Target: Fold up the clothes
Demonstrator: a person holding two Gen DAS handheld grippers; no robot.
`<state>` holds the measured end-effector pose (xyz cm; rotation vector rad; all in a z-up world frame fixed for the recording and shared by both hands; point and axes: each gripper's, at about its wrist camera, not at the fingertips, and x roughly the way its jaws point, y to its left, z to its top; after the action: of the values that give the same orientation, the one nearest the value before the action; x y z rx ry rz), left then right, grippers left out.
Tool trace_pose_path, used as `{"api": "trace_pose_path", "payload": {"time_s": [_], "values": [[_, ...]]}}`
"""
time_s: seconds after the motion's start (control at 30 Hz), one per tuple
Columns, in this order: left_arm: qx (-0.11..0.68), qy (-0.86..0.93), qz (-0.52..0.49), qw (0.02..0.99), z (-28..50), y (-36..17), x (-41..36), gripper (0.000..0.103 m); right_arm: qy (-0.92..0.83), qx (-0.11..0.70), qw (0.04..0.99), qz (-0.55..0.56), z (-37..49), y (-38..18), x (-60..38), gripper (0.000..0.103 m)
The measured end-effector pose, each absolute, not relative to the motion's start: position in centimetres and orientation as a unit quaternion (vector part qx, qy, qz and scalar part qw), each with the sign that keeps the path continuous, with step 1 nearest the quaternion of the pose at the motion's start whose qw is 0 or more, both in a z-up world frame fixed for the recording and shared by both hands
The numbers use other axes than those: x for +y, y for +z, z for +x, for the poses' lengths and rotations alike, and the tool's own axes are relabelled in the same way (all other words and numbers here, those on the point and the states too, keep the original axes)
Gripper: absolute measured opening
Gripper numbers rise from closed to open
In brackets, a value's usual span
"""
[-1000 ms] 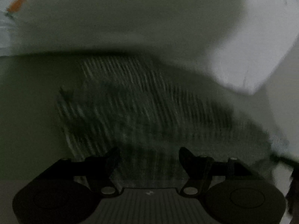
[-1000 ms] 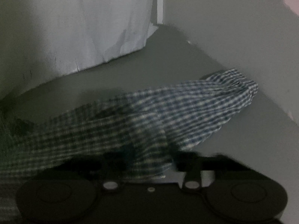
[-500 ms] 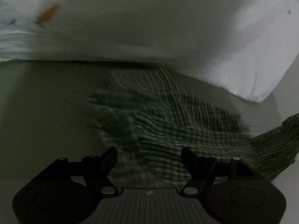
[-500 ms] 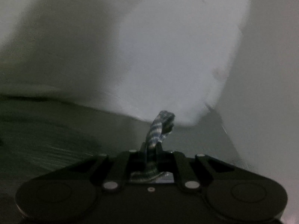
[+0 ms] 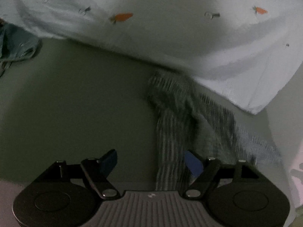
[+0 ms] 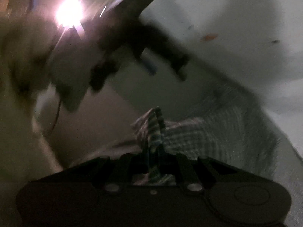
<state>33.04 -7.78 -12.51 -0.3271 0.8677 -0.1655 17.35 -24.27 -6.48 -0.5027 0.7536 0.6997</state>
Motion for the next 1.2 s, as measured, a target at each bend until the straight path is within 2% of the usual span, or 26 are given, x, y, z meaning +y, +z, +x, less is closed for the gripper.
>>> {"api": "trace_pose_path", "payload": {"time_s": [0.23, 0.43, 0.6, 0.67, 0.7, 0.73, 0.8, 0.83, 0.87, 1.13, 1.2], "values": [[0.431, -0.101, -0.154, 0.883, 30.1, -13.9, -9.3, 0.081, 0.333, 0.368, 0.829, -0.258, 15.2, -6.8, -23.7, 0.008], [0.452, -0.122, -0.14, 0.873, 29.9, -15.5, -11.9, 0.081, 0.33, 0.444, 0.799, -0.237, 14.8, -13.1, -23.1, 0.009], [0.466, -0.142, -0.143, 0.862, 29.0, -16.8, -13.1, 0.08, 0.328, 0.464, 0.799, -0.197, 14.3, -12.4, -23.4, 0.017], [0.478, -0.146, -0.149, 0.853, 28.5, -17.4, -13.4, 0.077, 0.321, 0.465, 0.81, -0.157, 14.6, -11.2, -24.4, 0.025], [0.484, -0.146, -0.152, 0.849, 28.2, -17.7, -13.5, 0.073, 0.316, 0.466, 0.815, -0.137, 14.7, -10.6, -25.0, 0.026], [0.493, -0.145, -0.154, 0.844, 28.0, -18.1, -13.7, 0.061, 0.303, 0.467, 0.823, -0.114, 15.0, -10.2, -25.8, 0.028], [0.512, -0.14, -0.155, 0.833, 27.7, -18.8, -14.0, 0.026, 0.275, 0.468, 0.837, -0.071, 15.7, -9.4, -27.3, 0.031], [0.522, -0.135, -0.159, 0.827, 27.5, -19.2, -14.0, 0.003, 0.257, 0.47, 0.842, -0.06, 15.9, -9.4, -27.9, 0.031], [0.531, -0.127, -0.167, 0.821, 27.3, -19.5, -13.9, 0.0, 0.238, 0.471, 0.848, -0.05, 16.2, -9.5, -28.5, 0.031], [0.581, -0.117, -0.209, 0.778, 24.5, -20.4, -12.1, 0.0, 0.151, 0.469, 0.868, -0.055, 16.8, -8.8, -30.6, 0.031], [0.583, -0.127, -0.212, 0.774, 24.5, -20.3, -11.7, 0.0, 0.141, 0.462, 0.874, -0.055, 17.9, -8.8, -30.5, 0.034]]}}
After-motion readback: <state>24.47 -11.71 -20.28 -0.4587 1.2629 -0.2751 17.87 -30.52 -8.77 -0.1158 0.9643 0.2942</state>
